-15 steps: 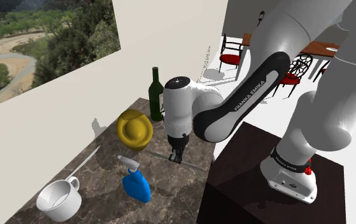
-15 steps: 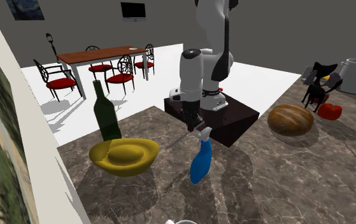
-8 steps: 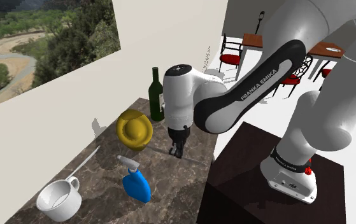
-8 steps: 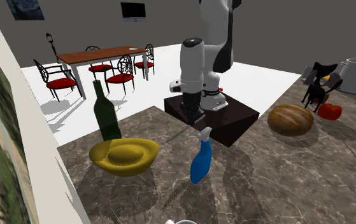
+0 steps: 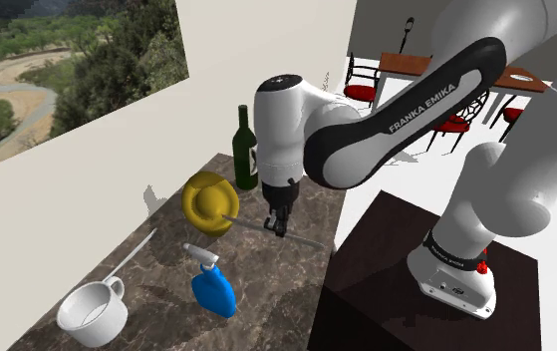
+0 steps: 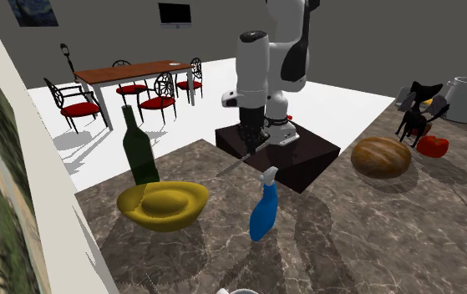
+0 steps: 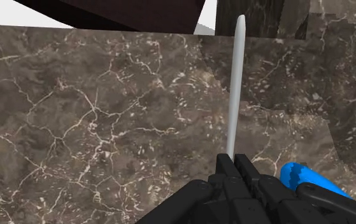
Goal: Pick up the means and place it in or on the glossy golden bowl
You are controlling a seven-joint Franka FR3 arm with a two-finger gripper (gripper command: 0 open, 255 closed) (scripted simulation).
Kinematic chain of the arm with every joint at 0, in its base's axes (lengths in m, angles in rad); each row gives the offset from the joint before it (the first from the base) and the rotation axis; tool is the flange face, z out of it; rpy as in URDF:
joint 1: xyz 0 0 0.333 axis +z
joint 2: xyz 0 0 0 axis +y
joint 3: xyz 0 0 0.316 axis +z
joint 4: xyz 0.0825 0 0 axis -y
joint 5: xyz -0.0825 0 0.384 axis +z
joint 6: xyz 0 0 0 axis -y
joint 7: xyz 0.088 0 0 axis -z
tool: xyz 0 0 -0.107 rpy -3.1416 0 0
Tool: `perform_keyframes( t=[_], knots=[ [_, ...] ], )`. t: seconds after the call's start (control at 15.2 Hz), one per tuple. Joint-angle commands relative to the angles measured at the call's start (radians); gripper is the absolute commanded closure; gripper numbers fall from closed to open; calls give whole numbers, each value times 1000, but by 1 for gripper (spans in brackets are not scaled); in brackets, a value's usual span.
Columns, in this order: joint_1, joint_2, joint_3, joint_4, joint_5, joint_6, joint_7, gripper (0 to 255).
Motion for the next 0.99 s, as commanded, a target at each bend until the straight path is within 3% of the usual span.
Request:
perform_keyframes(
  t=[0.0,0.26,0.92],
  knots=[
    [1,-19,-3,12,7,-30,-5,255],
    [-21,29,-19,84,-25,-59,-19,255],
    [-83,334,-83,469,-173,-164,-63,255]
  ],
)
